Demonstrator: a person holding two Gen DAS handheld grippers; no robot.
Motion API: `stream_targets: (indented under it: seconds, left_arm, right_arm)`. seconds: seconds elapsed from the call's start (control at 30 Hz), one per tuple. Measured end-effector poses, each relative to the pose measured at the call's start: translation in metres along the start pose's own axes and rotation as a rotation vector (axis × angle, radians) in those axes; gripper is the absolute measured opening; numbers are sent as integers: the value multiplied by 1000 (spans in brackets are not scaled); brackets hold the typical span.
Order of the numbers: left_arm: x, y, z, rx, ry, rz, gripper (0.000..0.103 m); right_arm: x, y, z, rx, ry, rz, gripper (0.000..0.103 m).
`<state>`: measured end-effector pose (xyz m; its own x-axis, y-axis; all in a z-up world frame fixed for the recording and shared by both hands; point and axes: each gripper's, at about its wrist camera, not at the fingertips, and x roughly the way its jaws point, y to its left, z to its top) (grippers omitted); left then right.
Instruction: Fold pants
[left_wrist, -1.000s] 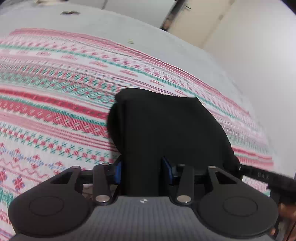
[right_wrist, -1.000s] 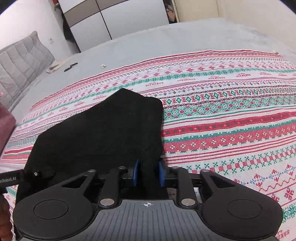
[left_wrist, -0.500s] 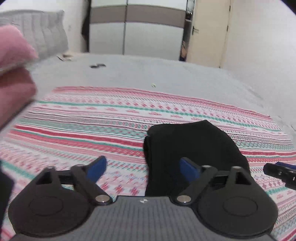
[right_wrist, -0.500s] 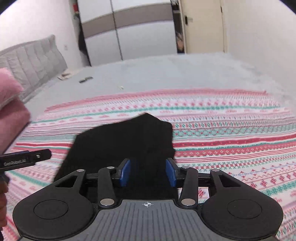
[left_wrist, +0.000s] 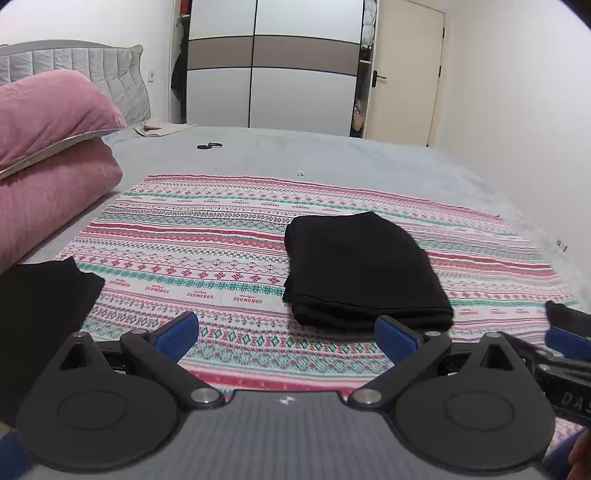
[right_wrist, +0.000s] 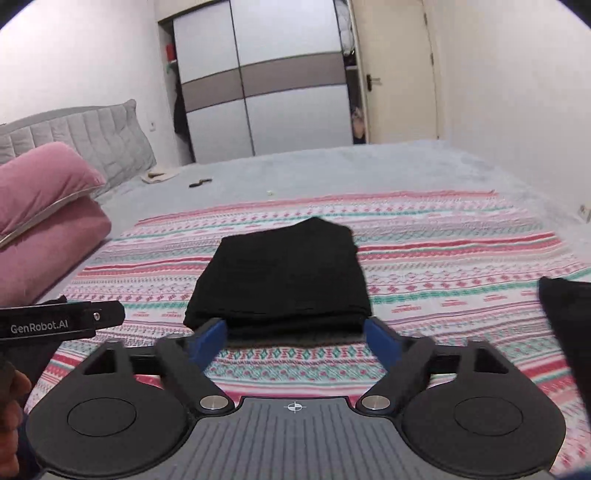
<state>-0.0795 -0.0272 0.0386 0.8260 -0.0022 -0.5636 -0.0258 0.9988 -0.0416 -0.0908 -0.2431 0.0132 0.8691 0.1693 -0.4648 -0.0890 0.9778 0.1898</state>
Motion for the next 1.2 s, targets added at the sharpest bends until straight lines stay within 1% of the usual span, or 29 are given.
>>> stream_targets:
  seconds: [0.07, 0.13, 0.17, 0.3, 0.4, 0.5, 0.57, 0.67, 1.0, 1.2]
  left_arm:
    - [-10, -2, 2, 8, -14, 0, 103]
    - [-18, -4, 3, 17, -27, 10, 103]
    - [-19, -4, 4, 24, -28, 12, 103]
    - [-24, -6, 2, 28, -21, 25, 103]
    - [-21, -9, 2, 22, 10, 35, 103]
    - [-25, -11, 3, 16, -6, 34, 103]
    - [-26, -13, 4, 7, -1, 40, 103]
    - [-29, -15, 3, 0, -1, 27, 103]
    - [-37, -24, 3, 28, -8, 22, 103]
    - [-37, -24, 4, 31, -3, 26, 103]
  right_arm:
    - [-9, -2, 1, 13, 6, 8, 97]
    - [-16, -2, 0, 6, 12, 12, 102]
    - [-18, -2, -1, -8, 8, 6, 103]
    - [-26, -2, -4, -40, -3, -36, 103]
    - [-28, -7, -2, -14, 8, -21, 103]
    - [-33, -8, -2, -15, 0, -17, 103]
    - [-34, -7, -3, -21, 8, -23, 103]
    - [-37, -8, -4, -20, 10, -23, 103]
    - [-49, -6, 1, -24, -6, -40, 103]
    - [-48, -3, 1, -39, 7, -57, 103]
